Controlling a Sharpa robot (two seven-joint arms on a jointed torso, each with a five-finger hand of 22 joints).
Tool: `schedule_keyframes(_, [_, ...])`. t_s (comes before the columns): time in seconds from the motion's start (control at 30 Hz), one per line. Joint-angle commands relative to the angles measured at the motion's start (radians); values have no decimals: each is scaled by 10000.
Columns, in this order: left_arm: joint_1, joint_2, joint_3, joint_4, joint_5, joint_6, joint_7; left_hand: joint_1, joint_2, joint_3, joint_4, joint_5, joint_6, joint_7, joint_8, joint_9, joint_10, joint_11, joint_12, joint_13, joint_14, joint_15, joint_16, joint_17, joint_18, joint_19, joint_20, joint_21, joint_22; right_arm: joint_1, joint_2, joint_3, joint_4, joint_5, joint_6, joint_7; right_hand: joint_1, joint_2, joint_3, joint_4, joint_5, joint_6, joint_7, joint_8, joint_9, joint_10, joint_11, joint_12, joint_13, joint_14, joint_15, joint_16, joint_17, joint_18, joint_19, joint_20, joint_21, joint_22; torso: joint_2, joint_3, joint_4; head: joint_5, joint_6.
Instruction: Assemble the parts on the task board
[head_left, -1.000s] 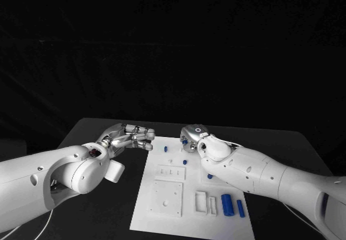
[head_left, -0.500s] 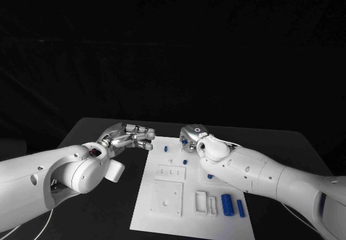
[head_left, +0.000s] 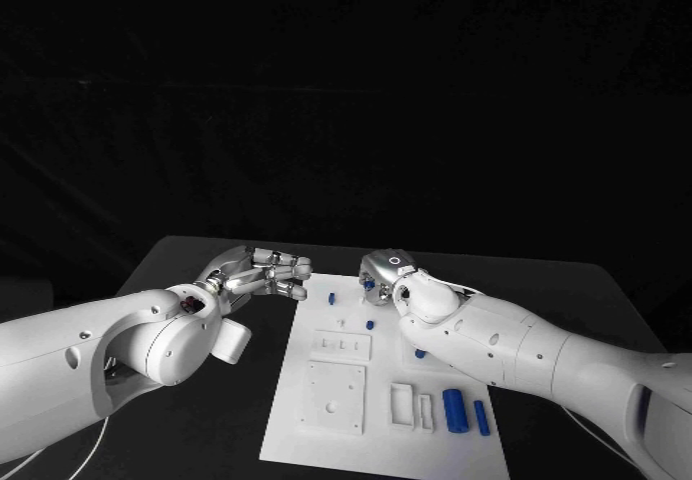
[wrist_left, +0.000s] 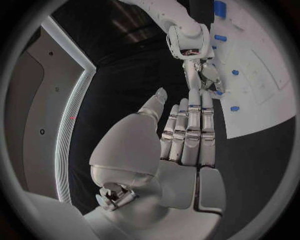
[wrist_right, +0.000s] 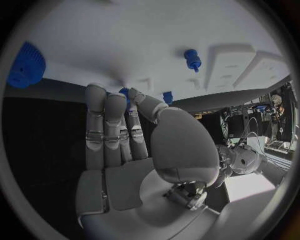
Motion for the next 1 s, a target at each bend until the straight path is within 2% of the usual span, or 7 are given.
schedule_keyframes(0.03, [15,30,6,0,-35,162,43,-7,13,-38,10,-62,61,8,42,15,-68,32,32,17,-70,-1,38,-4,-71,-63,25,58,-9,-97,48,-56,-25,82,446,166,65,146,68,38,26,-51,52,16,-29,120,-211,10,-1,15,2,-38,4,166,166,19,-49,18,0,11,2,1,-13])
schedule_keyframes(0.3, [15,32,5,-5,-35,173,22,-7,13,-38,10,-62,61,8,42,15,-68,32,32,17,-70,-1,38,-4,-71,-63,25,58,-9,-90,57,-56,-30,262,410,288,76,240,461,-3,22,-376,160,4,-162,-256,-68,5,-8,25,145,-49,21,210,142,128,-156,63,-5,6,-4,30,-10])
schedule_keyframes(0.37, [15,30,5,-4,-35,174,18,-7,13,-38,10,-62,61,8,42,15,-68,32,32,17,-70,-1,38,-4,-71,-63,25,58,-9,-88,53,-56,-33,305,433,332,70,209,613,-35,21,-576,228,-1,-221,-516,18,3,-13,30,218,-62,14,221,119,193,-244,43,-2,6,-8,37,-10])
schedule_keyframes(0.43, [15,26,4,-1,-35,177,13,-12,9,-45,14,-61,46,8,41,15,-71,32,32,17,-72,0,37,-5,-71,-63,26,57,-18,-87,48,-56,-37,347,455,373,49,159,701,-52,19,-698,214,2,-238,-654,53,-5,-17,35,255,-70,8,238,111,238,-301,34,5,12,-9,37,-8])
schedule_keyframes(0.63, [15,26,4,-1,-35,186,2,-14,7,-48,15,-61,40,9,40,15,-72,32,32,17,-73,1,37,-5,-70,-64,27,57,-22,-85,35,-56,-54,431,483,446,25,88,816,-35,18,-933,187,9,-240,-713,64,0,-15,50,276,-82,-11,303,133,286,-359,81,-1,12,-9,36,-8])
schedule_keyframes(1.0, [15,32,4,-3,-35,193,-10,-14,7,-48,15,-61,40,9,40,15,-72,32,32,17,-73,1,37,-5,-70,-64,27,57,-22,-84,18,-56,-38,537,413,525,58,68,779,-19,18,-966,191,17,-232,-701,64,0,-14,54,284,-81,-22,324,165,297,-424,130,3,11,-2,36,-23])
